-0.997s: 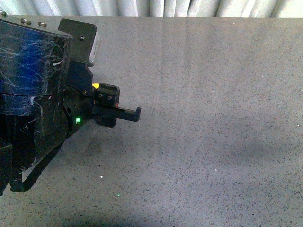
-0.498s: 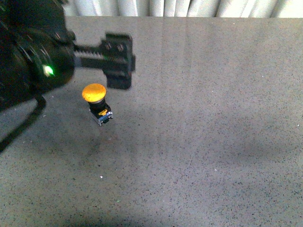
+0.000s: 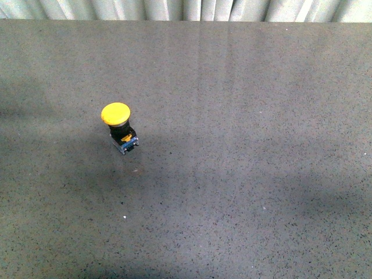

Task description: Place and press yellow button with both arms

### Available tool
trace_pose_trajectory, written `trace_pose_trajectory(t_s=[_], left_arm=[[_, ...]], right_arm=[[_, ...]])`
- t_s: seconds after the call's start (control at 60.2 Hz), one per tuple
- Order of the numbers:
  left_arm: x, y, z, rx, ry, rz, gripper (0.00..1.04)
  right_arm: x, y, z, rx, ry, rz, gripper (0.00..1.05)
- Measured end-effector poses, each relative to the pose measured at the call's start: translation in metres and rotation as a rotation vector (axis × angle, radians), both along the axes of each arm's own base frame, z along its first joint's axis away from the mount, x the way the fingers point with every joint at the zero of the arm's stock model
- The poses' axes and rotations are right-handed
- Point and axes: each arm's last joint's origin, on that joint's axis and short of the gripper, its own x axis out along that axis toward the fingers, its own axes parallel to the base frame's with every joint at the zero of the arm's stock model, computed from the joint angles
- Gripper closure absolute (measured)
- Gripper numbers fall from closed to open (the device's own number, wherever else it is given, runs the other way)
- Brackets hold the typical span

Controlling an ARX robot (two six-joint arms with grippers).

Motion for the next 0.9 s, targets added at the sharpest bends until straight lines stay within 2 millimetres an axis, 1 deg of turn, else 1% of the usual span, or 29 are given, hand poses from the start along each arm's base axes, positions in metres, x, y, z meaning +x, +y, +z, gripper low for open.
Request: trace_pose_trajectory(t_s=[0.017,0.033,0.05,0.066,0.083,0.1,0.15,0.233,0.282,0.316,0.349,0.366,0.432,0.465,0.515,0.532,0.615,0.665,0.748,0.798,0.864,0.897], left_arm=[[-0.003,0.002,0.0,0.0,-0.001,0.0,0.81],[-0.005,0.004,-0.001,0.001,-0.001,-0.001,0.83],[-0.007,0.006,-0.001,0.001,-0.001,-0.001,0.87],[-0.009,0.006,-0.002,0.002,0.0,-0.003,0.89],[-0.012,0.009,-0.003,0.004,0.002,-0.002,0.93],[-0.014,0.01,-0.003,0.005,0.003,-0.002,0.97],[-0.019,0.014,-0.005,0.005,0.007,-0.003,1.04],[-0.028,0.019,-0.007,0.008,0.008,0.001,1.03],[-0.032,0.022,-0.008,0.008,0.009,0.003,1.03],[-0.035,0.024,-0.01,0.006,-0.008,0.002,1.03],[-0.037,0.025,-0.012,0.006,-0.009,0.002,1.03],[-0.039,0.026,-0.014,0.007,-0.004,0.0,1.03],[-0.046,0.029,-0.019,0.009,0.016,0.002,1.03],[-0.049,0.03,-0.019,0.009,0.017,0.0,1.03],[-0.052,0.032,-0.018,0.008,0.009,0.003,1.03],[-0.053,0.033,-0.018,0.008,0.012,0.003,1.03],[-0.058,0.035,-0.017,0.007,0.006,0.0,1.03],[-0.061,0.04,-0.016,0.008,0.006,-0.019,1.03],[-0.069,0.046,-0.016,0.007,0.005,0.009,1.03],[-0.073,0.046,-0.016,0.008,0.003,0.003,1.03],[-0.075,0.046,-0.015,0.008,0.003,0.003,1.03],[-0.077,0.046,-0.015,0.008,0.002,0.003,1.03]], right_arm=[[0.006,0.002,0.002,0.001,0.038,0.018,0.09],[0.017,0.005,0.004,0.001,0.069,0.041,0.09],[0.02,0.007,0.005,0.0,0.076,0.051,0.09],[0.028,0.009,0.007,-0.001,0.081,0.07,0.09],[0.036,0.011,0.008,-0.005,0.084,0.092,0.09],[0.04,0.013,0.009,-0.009,0.084,0.101,0.09],[0.061,0.019,0.011,-0.027,0.078,0.16,0.09],[0.091,0.029,0.011,-0.055,0.063,0.253,0.09],[0.112,0.039,0.011,-0.085,0.045,0.331,0.09],[0.121,0.044,0.01,-0.1,0.039,0.367,0.09],[0.137,0.053,0.008,-0.127,0.03,0.426,0.09],[0.14,0.056,0.007,-0.13,0.029,0.438,0.09],[0.169,0.079,0.001,-0.174,0.019,0.561,0.09],[0.178,0.087,-0.002,-0.19,0.018,0.603,0.09],[0.188,0.099,-0.008,-0.203,0.027,0.653,0.09],[0.194,0.105,-0.008,-0.211,0.02,0.679,0.09],[0.209,0.127,-0.013,-0.224,0.013,0.772,0.09],[0.216,0.137,-0.013,-0.229,0.006,0.811,0.09],[0.23,0.161,-0.012,-0.227,-0.012,0.906,0.09],[0.236,0.172,-0.012,-0.216,-0.02,0.946,0.09],[0.241,0.18,-0.013,-0.206,-0.017,0.976,0.09],[0.242,0.183,-0.015,-0.203,-0.014,0.987,0.11]])
